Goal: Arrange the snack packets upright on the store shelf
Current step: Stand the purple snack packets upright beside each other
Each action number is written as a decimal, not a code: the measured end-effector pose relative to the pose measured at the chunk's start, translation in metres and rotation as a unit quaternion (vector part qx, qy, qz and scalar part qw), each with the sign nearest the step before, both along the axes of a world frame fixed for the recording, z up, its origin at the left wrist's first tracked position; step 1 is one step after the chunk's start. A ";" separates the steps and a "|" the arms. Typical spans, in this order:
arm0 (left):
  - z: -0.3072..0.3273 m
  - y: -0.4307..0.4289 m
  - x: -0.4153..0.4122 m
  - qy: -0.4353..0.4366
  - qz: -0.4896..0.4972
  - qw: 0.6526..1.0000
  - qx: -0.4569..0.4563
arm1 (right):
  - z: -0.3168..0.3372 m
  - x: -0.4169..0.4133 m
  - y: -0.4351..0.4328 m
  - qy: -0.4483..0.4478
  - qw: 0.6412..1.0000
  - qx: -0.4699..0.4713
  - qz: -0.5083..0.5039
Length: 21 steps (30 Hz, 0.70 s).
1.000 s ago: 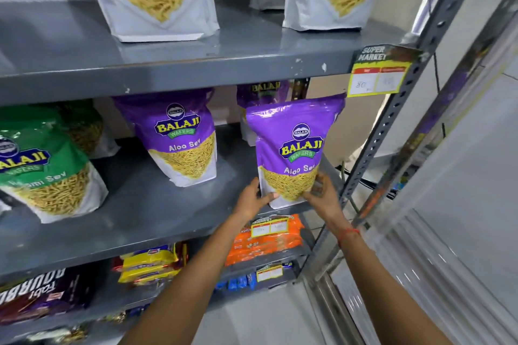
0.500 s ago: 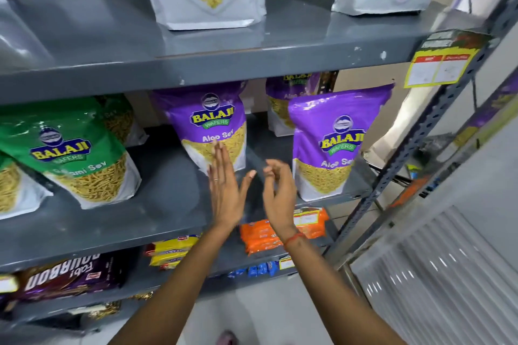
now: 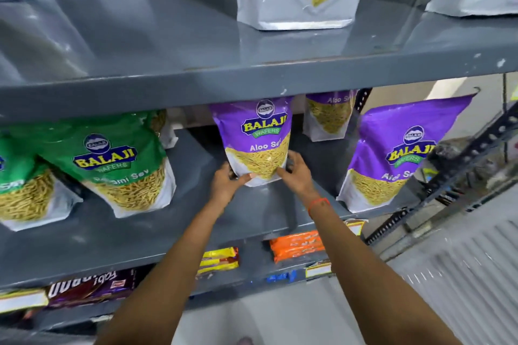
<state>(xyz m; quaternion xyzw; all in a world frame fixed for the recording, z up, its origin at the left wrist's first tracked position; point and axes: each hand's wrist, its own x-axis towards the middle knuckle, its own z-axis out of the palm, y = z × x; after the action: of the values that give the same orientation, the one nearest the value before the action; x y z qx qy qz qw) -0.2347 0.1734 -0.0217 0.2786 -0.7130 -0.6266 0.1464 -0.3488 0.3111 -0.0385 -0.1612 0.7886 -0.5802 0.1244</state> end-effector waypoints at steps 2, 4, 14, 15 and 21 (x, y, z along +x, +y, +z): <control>-0.001 0.008 0.007 0.002 -0.010 1.000 0.007 | -0.001 0.012 0.011 -0.003 0.999 -0.036 -0.013; -0.005 0.021 0.018 -0.001 -0.017 1.000 0.000 | -0.002 0.030 0.025 -0.007 0.997 -0.063 -0.042; -0.016 0.071 0.056 -0.055 -0.063 0.995 -0.046 | -0.011 0.084 0.085 -0.013 0.993 -0.080 -0.091; -0.014 0.072 0.057 -0.056 -0.064 0.995 -0.048 | -0.010 0.085 0.087 -0.014 0.993 -0.080 -0.088; -0.003 0.079 0.061 -0.041 -0.097 0.994 -0.018 | 0.000 0.092 0.091 -0.004 0.995 -0.065 -0.077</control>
<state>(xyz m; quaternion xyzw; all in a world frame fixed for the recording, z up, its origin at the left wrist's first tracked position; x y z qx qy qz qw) -0.1734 0.2519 -0.0244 0.2310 -0.7535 -0.6125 0.0607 -0.2568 0.4020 -0.0383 -0.1058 0.7586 -0.6389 0.0719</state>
